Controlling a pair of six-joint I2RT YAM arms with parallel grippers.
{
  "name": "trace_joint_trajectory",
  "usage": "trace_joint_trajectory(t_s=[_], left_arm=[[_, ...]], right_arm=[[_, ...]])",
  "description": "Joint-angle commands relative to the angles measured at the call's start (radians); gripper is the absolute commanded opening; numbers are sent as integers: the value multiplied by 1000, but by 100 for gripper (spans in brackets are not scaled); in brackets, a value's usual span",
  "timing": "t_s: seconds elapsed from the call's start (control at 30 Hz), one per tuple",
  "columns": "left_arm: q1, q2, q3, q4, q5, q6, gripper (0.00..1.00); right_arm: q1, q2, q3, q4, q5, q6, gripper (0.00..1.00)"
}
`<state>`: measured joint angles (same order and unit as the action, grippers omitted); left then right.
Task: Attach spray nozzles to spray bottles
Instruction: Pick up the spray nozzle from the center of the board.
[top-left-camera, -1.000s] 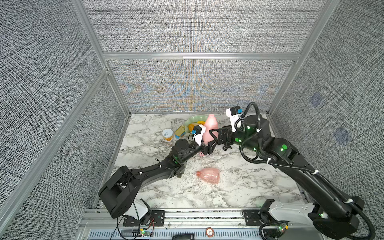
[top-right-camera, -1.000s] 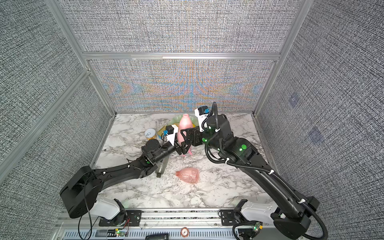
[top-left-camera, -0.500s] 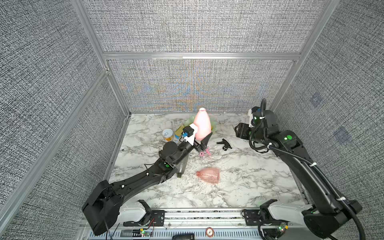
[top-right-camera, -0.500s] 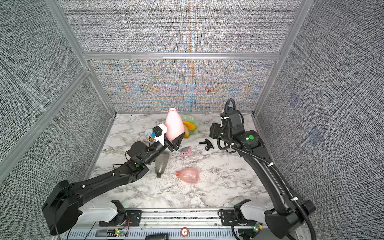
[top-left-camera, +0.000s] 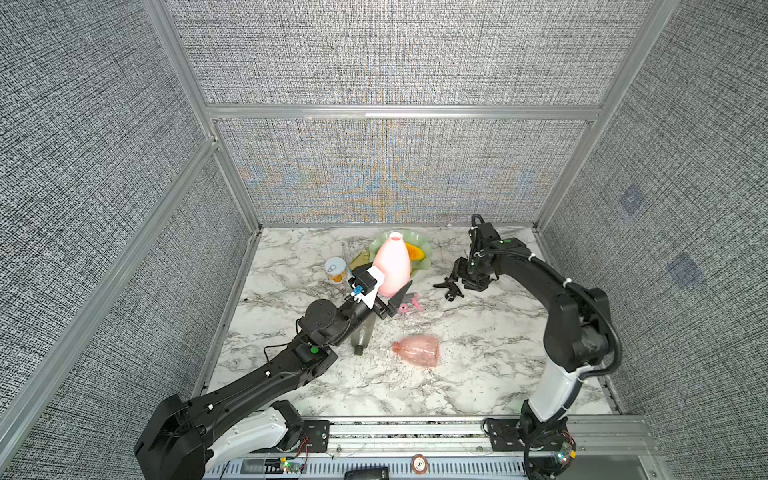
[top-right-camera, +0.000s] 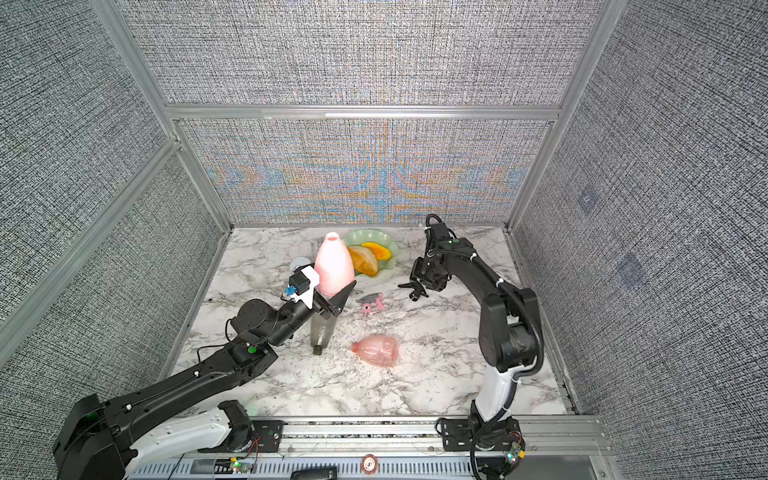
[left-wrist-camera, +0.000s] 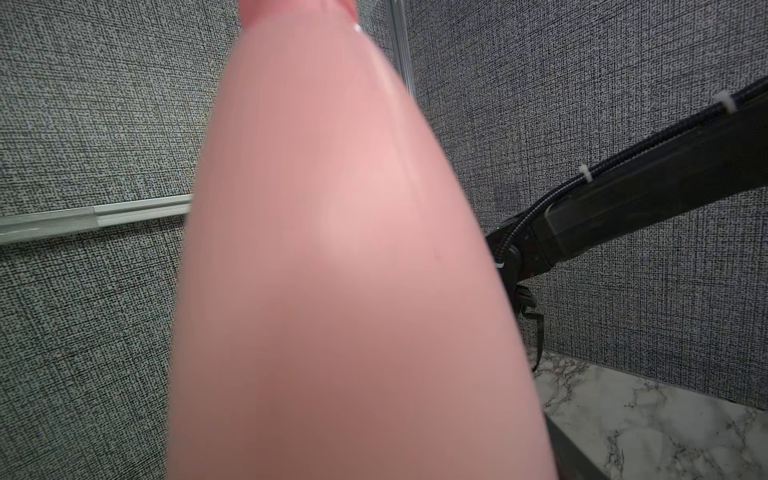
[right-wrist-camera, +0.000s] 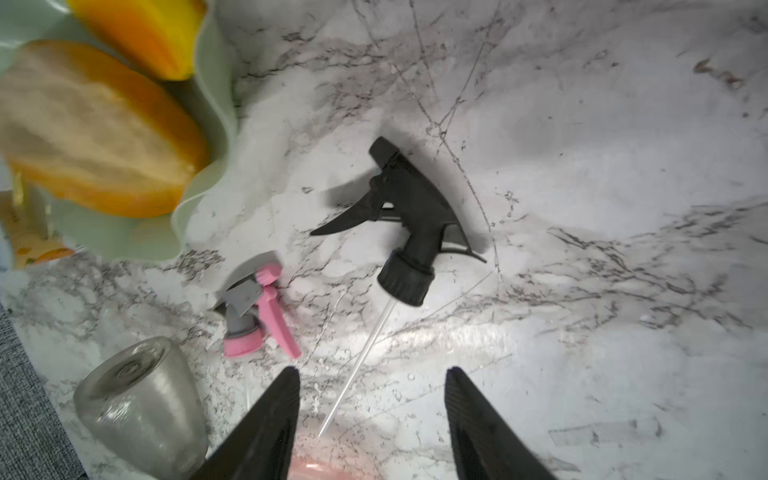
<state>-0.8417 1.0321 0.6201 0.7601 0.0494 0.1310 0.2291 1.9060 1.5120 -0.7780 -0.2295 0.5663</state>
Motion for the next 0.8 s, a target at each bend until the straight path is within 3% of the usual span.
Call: trace_joint_trajectory(t_s=[0.0, 0.2, 0.37, 0.5, 0.77], left_arm=[[1, -14, 9, -5, 4, -1, 78], [1, -14, 10, -7, 25, -4, 78], [1, -9, 11, -7, 30, -10, 78], [0, 1, 12, -8, 42, -23, 78], [0, 1, 13, -13, 41, -24, 78]], right_arm=[[-28, 49, 1, -17, -95, 77, 61], [-50, 124, 29, -13, -135, 121, 59], [-51, 141, -2, -10, -128, 127, 47], [-49, 172, 7, -31, -130, 114, 44], [-51, 209, 53, -32, -116, 105, 44]])
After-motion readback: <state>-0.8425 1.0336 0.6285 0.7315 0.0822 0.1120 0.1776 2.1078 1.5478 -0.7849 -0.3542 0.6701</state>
